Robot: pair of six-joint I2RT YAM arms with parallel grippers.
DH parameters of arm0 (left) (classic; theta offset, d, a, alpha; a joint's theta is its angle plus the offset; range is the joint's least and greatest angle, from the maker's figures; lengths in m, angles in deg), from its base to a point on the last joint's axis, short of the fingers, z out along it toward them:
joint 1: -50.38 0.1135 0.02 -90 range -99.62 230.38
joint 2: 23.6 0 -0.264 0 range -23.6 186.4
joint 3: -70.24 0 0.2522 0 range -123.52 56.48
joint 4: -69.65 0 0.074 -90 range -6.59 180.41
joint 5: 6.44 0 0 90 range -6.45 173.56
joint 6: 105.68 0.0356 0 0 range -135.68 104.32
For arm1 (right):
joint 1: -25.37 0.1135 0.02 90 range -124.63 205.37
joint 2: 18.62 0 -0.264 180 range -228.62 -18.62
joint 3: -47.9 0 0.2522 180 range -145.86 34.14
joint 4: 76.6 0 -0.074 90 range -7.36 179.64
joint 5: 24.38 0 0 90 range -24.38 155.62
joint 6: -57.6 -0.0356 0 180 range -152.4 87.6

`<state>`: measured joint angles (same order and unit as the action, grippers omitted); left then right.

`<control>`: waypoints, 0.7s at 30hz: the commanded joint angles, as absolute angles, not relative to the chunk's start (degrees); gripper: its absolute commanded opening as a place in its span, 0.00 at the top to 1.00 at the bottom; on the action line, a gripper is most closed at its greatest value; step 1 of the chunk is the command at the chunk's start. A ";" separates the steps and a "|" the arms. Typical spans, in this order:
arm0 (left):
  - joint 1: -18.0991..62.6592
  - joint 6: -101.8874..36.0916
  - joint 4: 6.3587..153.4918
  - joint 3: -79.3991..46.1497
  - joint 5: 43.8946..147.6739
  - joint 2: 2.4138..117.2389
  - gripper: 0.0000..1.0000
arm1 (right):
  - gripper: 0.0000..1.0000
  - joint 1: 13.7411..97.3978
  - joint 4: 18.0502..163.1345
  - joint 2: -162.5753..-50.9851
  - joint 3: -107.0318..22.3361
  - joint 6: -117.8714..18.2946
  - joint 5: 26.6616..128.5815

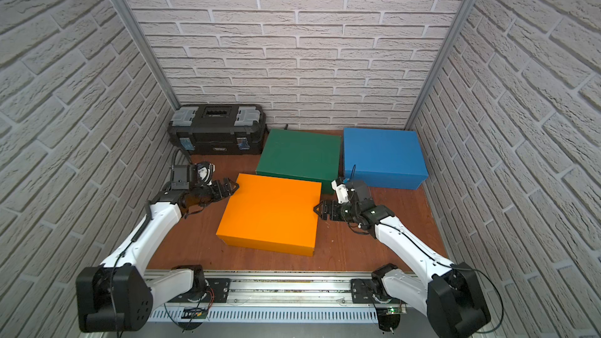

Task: Stack the shoeboxes
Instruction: Pick up the shoebox from the center of the board.

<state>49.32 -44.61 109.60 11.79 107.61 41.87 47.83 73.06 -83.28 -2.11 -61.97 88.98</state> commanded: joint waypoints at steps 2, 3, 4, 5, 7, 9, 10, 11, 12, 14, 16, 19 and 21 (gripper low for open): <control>47.85 -47.61 109.70 14.08 110.99 40.23 0.02 | 0.07 50.79 78.85 -86.00 -3.64 -62.66 88.25; 47.41 -47.86 109.68 14.29 110.98 40.35 0.02 | 0.06 51.16 79.31 -86.56 -3.84 -62.64 88.30; 46.76 -47.78 109.94 14.37 111.10 40.47 0.02 | 0.06 51.66 79.34 -87.41 -4.21 -62.64 88.15; 46.17 -47.76 110.17 14.47 111.18 40.86 0.02 | 0.06 52.10 79.31 -88.11 -4.75 -62.58 88.33; 45.28 -48.04 110.30 14.76 111.14 41.16 0.02 | 0.06 53.01 79.30 -89.42 -5.60 -62.19 88.67; 44.56 -48.62 110.00 15.09 111.35 41.34 0.02 | 0.06 53.70 79.03 -90.63 -6.49 -62.11 88.70; 44.20 -49.08 109.72 15.27 111.53 41.32 0.02 | 0.06 53.97 79.17 -91.29 -6.86 -62.19 88.91; 43.77 -49.50 109.35 15.47 111.66 41.36 0.02 | 0.06 54.23 79.06 -91.86 -7.20 -62.42 88.87; 43.39 -49.92 109.11 15.52 111.75 41.47 0.02 | 0.06 54.41 79.05 -92.33 -7.54 -62.54 88.82; 42.27 -50.48 108.83 15.18 112.37 41.55 0.02 | 0.06 55.18 78.96 -93.09 -8.49 -62.64 89.00; 41.04 -51.08 108.79 14.75 112.49 41.40 0.02 | 0.09 56.06 78.45 -93.57 -9.68 -62.57 89.00; 39.13 -52.17 108.63 14.13 112.33 40.49 0.03 | 0.11 57.15 76.15 -93.88 -12.02 -62.29 88.51; 38.37 -52.79 108.80 13.77 112.30 39.52 0.03 | 0.13 57.73 75.18 -93.79 -13.17 -62.45 88.31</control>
